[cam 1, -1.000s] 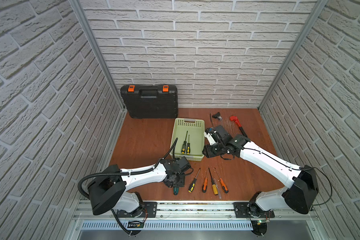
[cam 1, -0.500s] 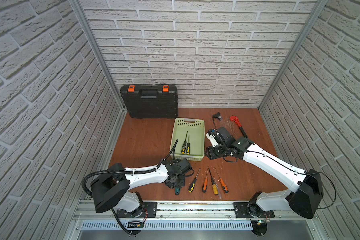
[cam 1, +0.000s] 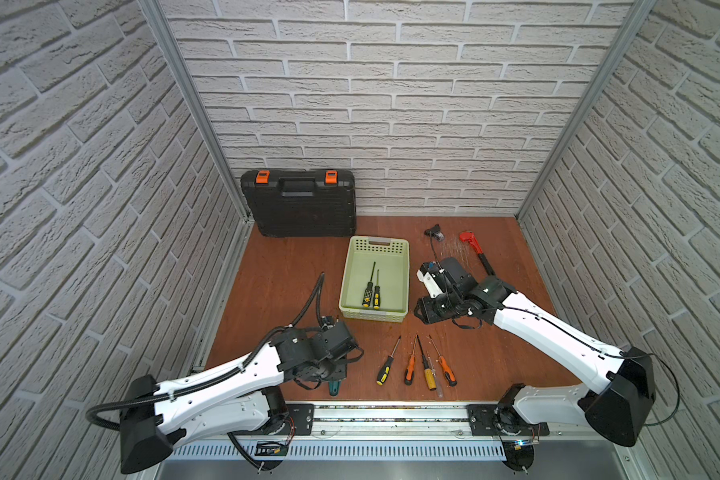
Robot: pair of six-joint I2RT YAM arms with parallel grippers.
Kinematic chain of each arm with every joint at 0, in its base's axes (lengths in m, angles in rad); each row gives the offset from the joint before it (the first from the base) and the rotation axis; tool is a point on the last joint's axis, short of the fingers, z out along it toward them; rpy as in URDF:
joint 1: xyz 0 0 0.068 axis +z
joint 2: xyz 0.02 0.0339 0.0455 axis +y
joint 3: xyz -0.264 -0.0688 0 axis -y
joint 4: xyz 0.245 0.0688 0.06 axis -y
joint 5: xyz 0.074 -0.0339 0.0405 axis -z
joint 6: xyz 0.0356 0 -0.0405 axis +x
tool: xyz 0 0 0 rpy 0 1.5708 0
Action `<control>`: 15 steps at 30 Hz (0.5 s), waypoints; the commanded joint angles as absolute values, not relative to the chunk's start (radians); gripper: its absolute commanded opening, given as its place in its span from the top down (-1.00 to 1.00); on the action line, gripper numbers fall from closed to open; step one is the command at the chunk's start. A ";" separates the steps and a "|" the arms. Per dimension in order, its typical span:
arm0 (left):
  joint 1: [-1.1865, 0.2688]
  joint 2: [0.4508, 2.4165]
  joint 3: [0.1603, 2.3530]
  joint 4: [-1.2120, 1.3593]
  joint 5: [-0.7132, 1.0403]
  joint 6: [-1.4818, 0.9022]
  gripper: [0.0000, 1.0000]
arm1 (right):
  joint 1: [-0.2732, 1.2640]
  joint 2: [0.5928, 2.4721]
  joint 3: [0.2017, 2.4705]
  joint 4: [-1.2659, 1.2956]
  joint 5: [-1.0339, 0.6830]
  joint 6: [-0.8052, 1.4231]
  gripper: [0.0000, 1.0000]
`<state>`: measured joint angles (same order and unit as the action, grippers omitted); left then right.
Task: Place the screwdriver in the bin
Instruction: 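Lower the green-black screwdriver into the basket with the left gripper while the right arm withdraws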
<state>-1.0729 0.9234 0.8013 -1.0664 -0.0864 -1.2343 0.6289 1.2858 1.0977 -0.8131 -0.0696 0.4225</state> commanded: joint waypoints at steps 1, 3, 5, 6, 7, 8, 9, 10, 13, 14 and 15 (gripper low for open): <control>-0.997 0.907 0.945 -1.228 -0.187 -1.174 0.90 | 0.623 1.245 1.072 -0.813 -0.086 0.431 0.07; -0.912 0.960 1.036 -1.202 -0.138 -1.037 0.90 | 0.621 1.235 1.059 -0.816 -0.087 0.428 0.08; -0.841 1.050 1.142 -1.174 -0.094 -0.899 0.90 | 0.623 1.221 1.046 -0.823 -0.088 0.428 0.11; -0.817 1.097 1.188 -1.163 -0.079 -0.843 0.90 | 0.623 1.210 1.034 -0.828 -0.087 0.431 0.11; -0.794 1.155 1.241 -1.147 -0.060 -0.776 0.90 | 0.623 1.192 1.018 -0.833 -0.079 0.434 0.12; -0.774 1.221 1.296 -1.140 -0.050 -0.717 0.91 | 0.623 1.170 0.998 -0.841 -0.065 0.443 0.11; -0.762 1.278 1.346 -1.137 -0.049 -0.672 0.91 | 0.623 1.150 0.983 -0.847 -0.051 0.448 0.12; -0.747 1.346 1.401 -1.132 -0.047 -0.618 0.90 | 0.623 1.128 0.969 -0.858 -0.029 0.453 0.13; -0.695 1.509 1.539 -1.097 -0.070 -0.525 0.91 | 0.635 1.085 0.942 -0.891 0.040 0.484 0.14; -0.677 1.549 1.557 -1.069 -0.062 -0.510 0.91 | 0.642 1.070 0.929 -0.891 0.058 0.502 0.14; -0.658 1.581 1.566 -1.046 -0.047 -0.500 0.91 | 0.647 1.058 0.918 -0.890 0.069 0.518 0.14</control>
<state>-0.7040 1.5211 1.5227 -1.0962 -0.0570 -0.6415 0.6357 1.0935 0.9394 -0.8726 -0.0044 0.4652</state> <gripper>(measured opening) 0.296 0.429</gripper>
